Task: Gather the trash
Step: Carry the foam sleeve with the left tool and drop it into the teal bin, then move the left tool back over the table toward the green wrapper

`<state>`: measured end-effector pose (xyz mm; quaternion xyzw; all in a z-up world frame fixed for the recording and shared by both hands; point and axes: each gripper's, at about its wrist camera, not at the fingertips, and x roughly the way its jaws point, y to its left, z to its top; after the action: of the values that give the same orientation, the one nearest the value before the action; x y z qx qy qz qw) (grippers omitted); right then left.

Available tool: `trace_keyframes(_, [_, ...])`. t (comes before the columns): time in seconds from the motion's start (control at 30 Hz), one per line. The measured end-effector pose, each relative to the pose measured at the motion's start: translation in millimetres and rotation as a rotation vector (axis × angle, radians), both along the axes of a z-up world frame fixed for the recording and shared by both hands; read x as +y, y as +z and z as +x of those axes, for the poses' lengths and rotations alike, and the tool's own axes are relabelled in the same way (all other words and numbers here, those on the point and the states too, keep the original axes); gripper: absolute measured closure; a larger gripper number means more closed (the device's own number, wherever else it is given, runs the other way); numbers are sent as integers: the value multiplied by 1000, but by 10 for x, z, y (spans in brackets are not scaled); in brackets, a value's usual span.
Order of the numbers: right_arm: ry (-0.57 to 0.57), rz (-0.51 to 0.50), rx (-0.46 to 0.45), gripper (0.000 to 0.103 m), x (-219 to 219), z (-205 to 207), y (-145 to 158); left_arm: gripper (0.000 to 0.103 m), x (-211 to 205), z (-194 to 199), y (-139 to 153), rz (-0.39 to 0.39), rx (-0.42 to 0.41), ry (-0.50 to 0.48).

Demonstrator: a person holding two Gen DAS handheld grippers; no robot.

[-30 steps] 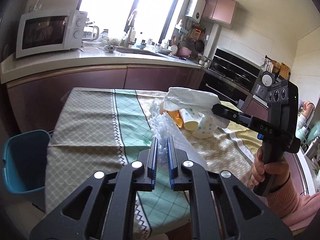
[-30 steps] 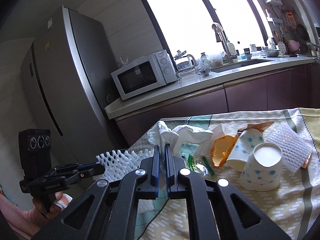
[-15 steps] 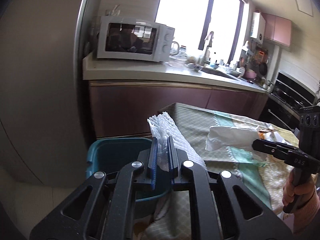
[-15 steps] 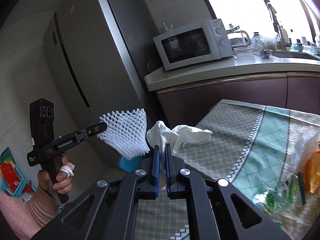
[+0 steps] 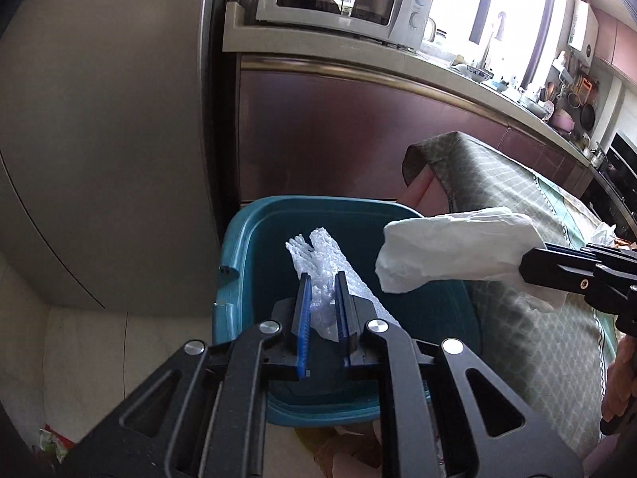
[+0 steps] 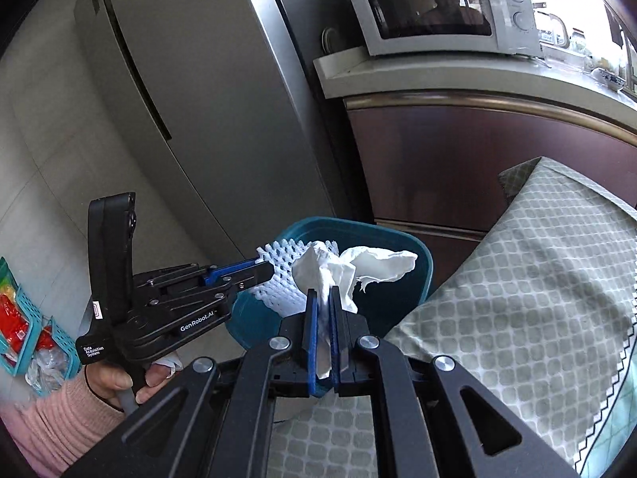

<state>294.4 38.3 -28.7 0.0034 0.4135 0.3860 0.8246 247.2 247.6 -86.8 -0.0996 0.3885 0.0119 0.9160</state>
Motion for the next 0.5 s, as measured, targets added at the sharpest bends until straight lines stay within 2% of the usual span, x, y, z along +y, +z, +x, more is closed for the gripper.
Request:
trace_keyframes(0.13, [-3,-44,50,92,163,128,-130,84,0,156,-122,9,25,2])
trace_keyframes(0.23, [-19,-48,89,87,196,224,-214,77,-76,162,-224,12,42,7])
trace_keyframes(0.3, [-34,-48,99,77,171,238,-244,71,-125,155,-272,17,50,9])
trace_keyframes(0.33, [-38,-46,99,75,159,225,-245,67,-140,189,-273,21,53,10])
trace_keyframes(0.4, [-40,-32,93,75,99,201,-214,66,-161,192,-291,28,51,15])
trace_keyframes(0.5, [-46,2,72,75,-55,130,-117,66,-143,-17,-309,30,28,24])
